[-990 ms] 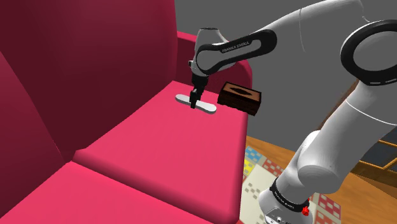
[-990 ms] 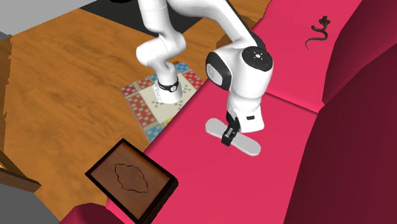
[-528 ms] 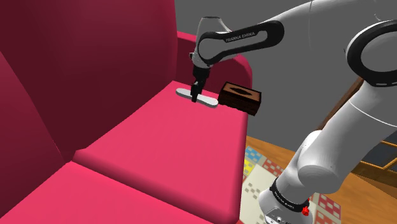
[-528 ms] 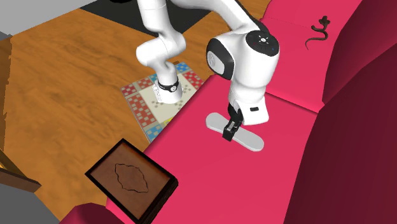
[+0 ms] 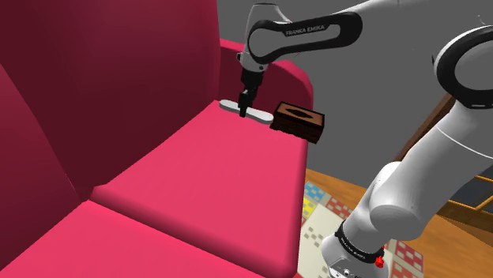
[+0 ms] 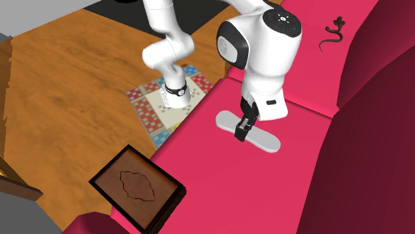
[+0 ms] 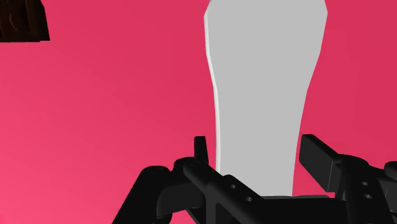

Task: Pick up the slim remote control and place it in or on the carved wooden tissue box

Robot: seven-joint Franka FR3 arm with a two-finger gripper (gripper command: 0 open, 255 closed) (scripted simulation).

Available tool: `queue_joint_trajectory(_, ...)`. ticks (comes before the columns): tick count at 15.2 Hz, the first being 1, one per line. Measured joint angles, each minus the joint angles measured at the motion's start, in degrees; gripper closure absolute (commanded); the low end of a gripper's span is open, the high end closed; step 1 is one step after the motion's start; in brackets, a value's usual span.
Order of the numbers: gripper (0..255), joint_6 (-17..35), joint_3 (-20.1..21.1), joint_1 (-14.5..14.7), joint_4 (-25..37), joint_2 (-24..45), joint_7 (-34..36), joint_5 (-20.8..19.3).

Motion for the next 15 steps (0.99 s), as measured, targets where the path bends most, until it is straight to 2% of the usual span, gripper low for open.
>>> queue_joint_trajectory(5,255,-1.8,-2.2,-1.8,0.6,-1.3,-3.9,-0.3)
queue_joint_trajectory(11,255,-1.2,-6.9,-5.6,-0.8,-2.2,-12.1,-0.9)
queue_joint_trajectory(15,255,-1.5,-10.3,-8.1,1.3,-0.7,-17.9,-0.9)
